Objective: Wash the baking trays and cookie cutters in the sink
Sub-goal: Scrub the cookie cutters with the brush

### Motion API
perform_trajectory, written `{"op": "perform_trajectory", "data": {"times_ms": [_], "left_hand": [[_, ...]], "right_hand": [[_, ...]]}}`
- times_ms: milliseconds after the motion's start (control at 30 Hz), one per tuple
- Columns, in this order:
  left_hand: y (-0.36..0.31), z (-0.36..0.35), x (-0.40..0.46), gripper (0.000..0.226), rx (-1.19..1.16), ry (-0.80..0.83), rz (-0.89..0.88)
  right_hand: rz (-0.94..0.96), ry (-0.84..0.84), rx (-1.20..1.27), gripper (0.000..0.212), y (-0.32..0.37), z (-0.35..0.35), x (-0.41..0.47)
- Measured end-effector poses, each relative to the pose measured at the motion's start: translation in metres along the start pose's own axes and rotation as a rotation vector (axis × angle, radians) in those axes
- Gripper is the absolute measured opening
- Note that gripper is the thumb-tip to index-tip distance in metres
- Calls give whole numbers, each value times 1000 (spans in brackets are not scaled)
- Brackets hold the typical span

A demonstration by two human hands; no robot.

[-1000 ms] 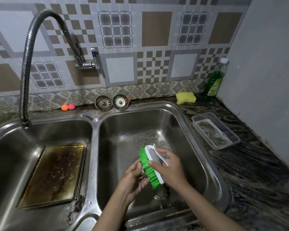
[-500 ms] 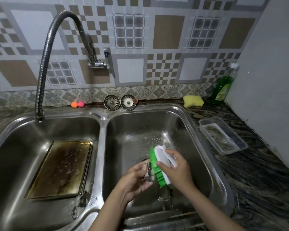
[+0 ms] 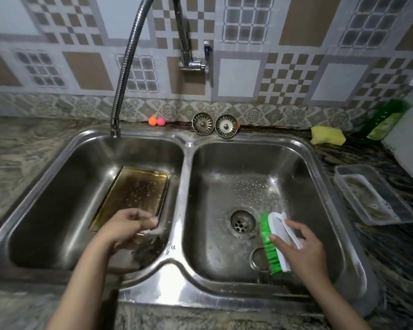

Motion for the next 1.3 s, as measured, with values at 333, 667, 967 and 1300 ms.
{"op": "perform_trajectory", "data": {"times_ms": [333,667,967,1300], "left_hand": [[51,21,56,14,373,-59,167],[-31,-109,8,19,239,66,-467],[53,-273,37,65,1242,620,-492],[93,-305,57,48,1498,654,-545]], "right_hand": [[-10,7,21,43,9,-10,2],[-122,-130,22,46,3,18,21],[-159,-200,38,47,-5,40,18],[-89,-276,145,46,5,78,31]]}}
Point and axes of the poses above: each hand's wrist, its own x-axis towards the middle knuckle, its own z-axis out of the back of the hand, y = z × x, the point moved 1 cm from there along x, towards the middle knuckle, and after that the axes turned 15 degrees about -x, right-handed, at the moved point
